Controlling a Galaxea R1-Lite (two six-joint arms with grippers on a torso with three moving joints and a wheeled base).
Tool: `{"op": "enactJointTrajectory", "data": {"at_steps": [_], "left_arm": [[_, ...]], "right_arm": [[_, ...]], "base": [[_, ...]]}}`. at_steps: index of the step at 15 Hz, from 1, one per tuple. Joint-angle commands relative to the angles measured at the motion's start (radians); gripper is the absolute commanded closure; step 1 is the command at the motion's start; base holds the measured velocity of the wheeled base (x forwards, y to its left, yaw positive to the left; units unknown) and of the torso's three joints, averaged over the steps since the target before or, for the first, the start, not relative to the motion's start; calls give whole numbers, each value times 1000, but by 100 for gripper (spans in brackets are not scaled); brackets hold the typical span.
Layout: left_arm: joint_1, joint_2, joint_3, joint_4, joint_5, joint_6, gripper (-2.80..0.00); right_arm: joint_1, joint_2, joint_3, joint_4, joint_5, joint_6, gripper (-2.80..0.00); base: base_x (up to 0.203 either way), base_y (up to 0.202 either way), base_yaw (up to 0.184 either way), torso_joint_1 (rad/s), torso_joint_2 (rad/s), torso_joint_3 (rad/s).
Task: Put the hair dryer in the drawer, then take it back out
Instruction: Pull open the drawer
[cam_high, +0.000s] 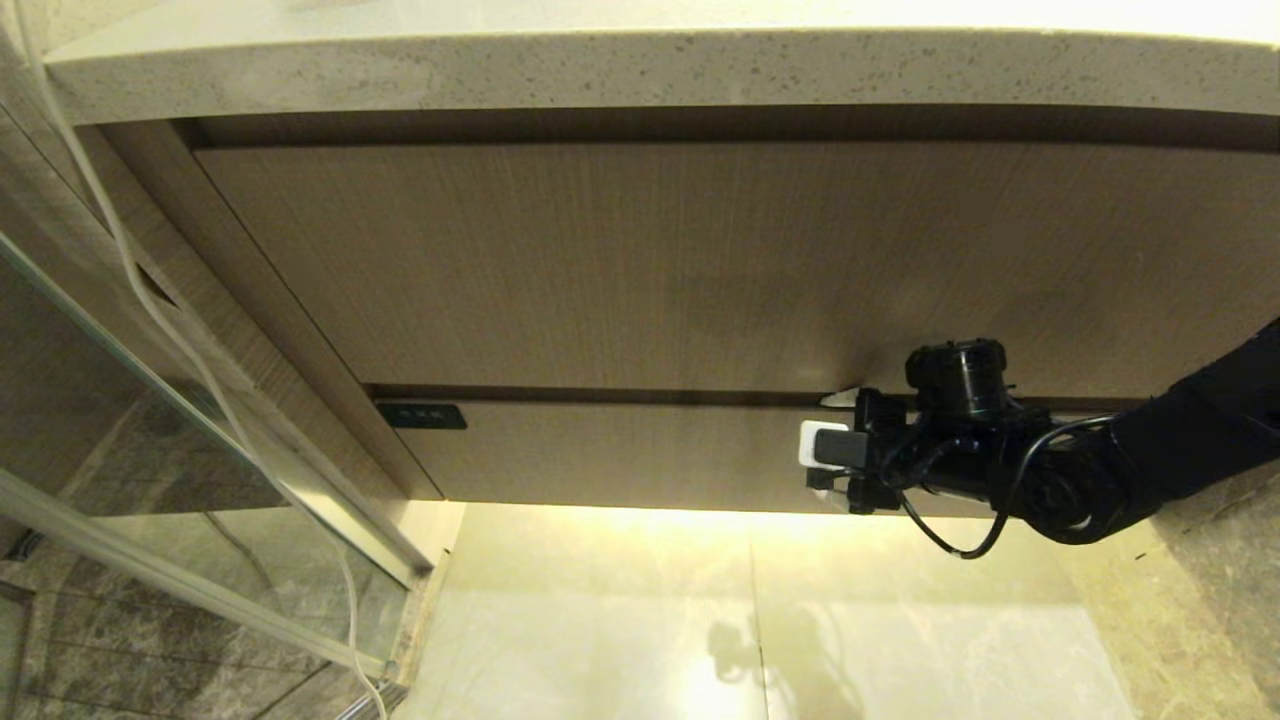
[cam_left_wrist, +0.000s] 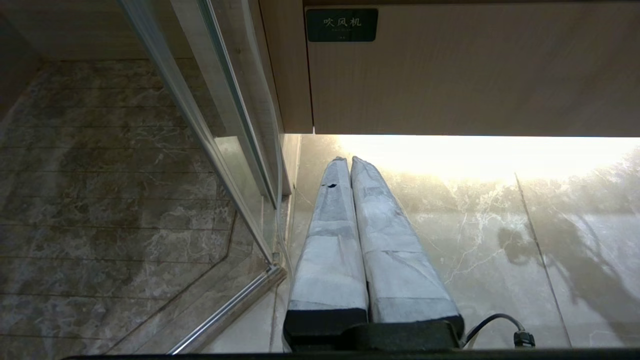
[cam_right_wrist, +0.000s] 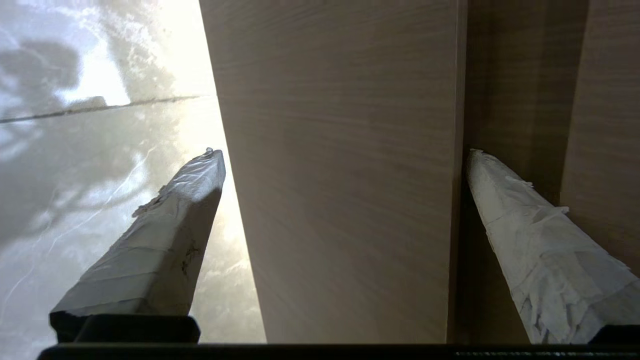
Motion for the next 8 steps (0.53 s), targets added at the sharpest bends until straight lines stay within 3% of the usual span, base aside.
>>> {"op": "enactJointTrajectory", "data": {"at_steps": [1,8], "left_arm": [[0,0,0,0,0,0,0],[0,0,0,0,0,0,0]], "right_arm": [[0,26,-3,-29,-1,-7,-280],[1,53,28,5,11,-7,-280]], "base": [[0,0,0,0,0,0],[0,0,0,0,0,0]]}}
